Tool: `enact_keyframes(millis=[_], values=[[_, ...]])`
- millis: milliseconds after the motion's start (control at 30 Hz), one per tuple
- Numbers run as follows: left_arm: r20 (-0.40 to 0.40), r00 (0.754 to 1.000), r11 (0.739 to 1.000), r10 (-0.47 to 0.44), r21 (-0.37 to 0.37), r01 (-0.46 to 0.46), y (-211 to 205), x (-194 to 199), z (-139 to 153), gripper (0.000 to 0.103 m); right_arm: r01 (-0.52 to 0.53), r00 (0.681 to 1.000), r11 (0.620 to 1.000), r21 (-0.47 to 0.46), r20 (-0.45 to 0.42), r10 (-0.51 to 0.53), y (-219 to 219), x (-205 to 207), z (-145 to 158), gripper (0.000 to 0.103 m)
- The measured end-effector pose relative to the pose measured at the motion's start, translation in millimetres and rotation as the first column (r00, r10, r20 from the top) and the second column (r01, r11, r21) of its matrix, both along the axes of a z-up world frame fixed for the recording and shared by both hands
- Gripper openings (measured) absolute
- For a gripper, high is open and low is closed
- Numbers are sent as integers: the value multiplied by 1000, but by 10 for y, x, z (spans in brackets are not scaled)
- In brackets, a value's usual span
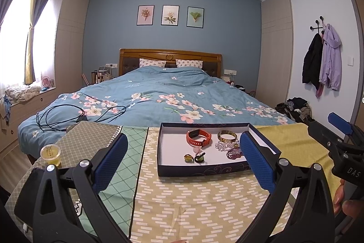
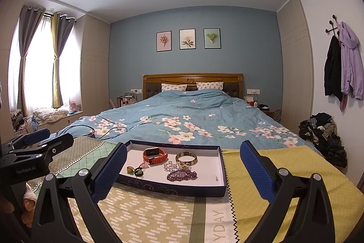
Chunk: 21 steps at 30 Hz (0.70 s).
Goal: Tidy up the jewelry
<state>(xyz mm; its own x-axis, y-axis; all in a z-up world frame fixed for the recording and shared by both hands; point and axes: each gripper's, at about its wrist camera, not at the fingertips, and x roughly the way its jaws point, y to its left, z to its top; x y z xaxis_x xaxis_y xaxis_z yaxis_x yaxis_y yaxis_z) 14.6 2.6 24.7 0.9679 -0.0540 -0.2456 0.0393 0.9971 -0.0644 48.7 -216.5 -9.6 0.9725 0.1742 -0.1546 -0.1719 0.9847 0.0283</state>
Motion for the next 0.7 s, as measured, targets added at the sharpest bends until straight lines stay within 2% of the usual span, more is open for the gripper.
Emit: enact_keyframes(millis=[700], values=[[-5, 1000, 1000, -4, -1, 4, -22, -25, -25, 97, -1, 1000, 1000, -1, -6, 1, 19, 10, -23, 96]])
